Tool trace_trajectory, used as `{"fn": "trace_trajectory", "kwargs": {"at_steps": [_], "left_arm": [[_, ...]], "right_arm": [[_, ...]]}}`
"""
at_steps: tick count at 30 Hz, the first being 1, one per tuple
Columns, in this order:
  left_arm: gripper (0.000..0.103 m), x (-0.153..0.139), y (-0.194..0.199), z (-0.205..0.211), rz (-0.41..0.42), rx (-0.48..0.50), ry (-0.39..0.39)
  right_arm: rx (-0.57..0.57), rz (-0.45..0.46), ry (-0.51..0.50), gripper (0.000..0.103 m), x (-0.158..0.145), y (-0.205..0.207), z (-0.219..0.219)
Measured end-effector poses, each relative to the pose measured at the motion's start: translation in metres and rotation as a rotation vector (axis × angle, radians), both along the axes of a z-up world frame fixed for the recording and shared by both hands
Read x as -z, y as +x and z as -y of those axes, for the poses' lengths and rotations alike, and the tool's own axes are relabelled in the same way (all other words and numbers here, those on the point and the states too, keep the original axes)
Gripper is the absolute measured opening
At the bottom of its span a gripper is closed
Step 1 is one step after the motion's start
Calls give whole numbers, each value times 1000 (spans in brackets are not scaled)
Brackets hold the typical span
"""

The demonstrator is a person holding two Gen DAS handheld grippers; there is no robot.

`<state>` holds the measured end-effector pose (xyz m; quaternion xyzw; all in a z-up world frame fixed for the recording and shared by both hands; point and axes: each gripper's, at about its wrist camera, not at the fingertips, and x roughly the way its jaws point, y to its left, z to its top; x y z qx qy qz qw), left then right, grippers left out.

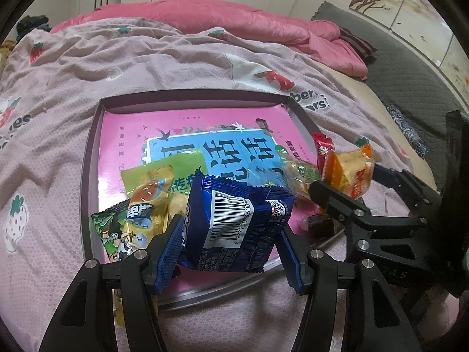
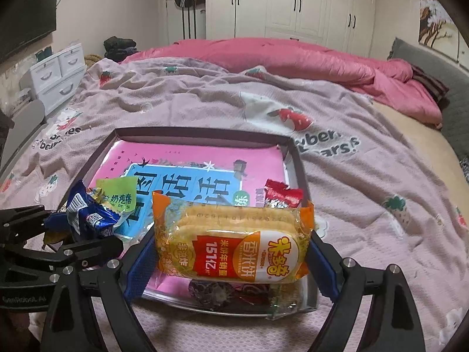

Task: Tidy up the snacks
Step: 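Lift the blue wrapper and yellow cake bar and carry them over the tray with both tools, then lower the blue wrapper and yellow cake bar into the tray with both tools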

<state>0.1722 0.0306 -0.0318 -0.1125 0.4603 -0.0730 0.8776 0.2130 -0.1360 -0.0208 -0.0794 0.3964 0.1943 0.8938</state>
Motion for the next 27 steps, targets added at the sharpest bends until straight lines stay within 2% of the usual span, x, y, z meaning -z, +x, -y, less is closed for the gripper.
{"fn": "trace_trajectory", "kwargs": {"at_steps": [12,20,27], "left_arm": [[63,1,0,-1,-3,-3,-5],[63,0,0,-2,-2,-4,-7],[63,0,0,-3,-3,-5,-7]], "right_arm": [[18,-51,82,93,8,4,6],[37,-41,86,99,6,4,9],[37,-34,72,99,4,2,9]]}}
